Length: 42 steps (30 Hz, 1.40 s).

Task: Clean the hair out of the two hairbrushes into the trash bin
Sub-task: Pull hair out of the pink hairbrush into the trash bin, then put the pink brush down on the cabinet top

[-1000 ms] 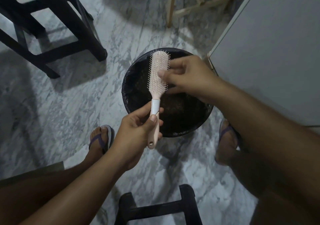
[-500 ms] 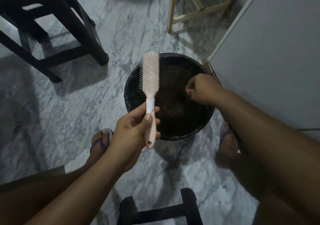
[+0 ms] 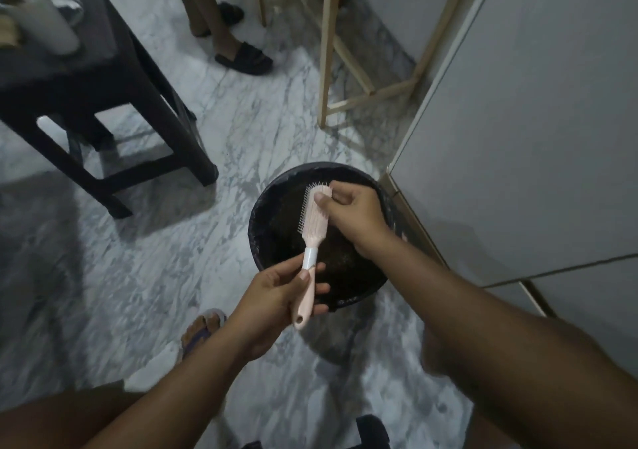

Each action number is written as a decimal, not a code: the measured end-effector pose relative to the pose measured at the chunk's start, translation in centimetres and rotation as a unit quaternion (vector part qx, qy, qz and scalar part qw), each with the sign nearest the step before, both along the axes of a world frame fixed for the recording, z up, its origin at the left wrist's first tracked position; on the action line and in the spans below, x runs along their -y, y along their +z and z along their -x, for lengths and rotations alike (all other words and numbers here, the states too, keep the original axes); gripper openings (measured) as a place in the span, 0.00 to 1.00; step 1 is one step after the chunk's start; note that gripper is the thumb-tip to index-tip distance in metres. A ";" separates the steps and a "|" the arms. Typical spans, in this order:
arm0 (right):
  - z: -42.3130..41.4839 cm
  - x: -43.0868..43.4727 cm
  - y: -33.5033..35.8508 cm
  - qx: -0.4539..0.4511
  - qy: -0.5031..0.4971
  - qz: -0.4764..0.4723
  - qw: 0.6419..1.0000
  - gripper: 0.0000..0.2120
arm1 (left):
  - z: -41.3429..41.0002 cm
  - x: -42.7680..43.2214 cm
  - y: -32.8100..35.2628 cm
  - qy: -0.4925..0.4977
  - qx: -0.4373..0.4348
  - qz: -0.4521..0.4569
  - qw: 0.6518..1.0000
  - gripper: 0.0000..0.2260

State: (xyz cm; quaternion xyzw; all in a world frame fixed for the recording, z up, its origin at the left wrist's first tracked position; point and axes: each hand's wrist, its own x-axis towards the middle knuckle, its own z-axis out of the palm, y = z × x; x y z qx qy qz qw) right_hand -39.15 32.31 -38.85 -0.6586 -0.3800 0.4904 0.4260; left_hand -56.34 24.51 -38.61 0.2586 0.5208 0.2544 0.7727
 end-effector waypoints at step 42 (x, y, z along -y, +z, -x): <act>-25.7 16.9 43.8 -0.002 -0.474 -0.024 0.880 0.14 | -24.1 1.6 44.5 -0.427 0.005 -0.161 0.890 0.10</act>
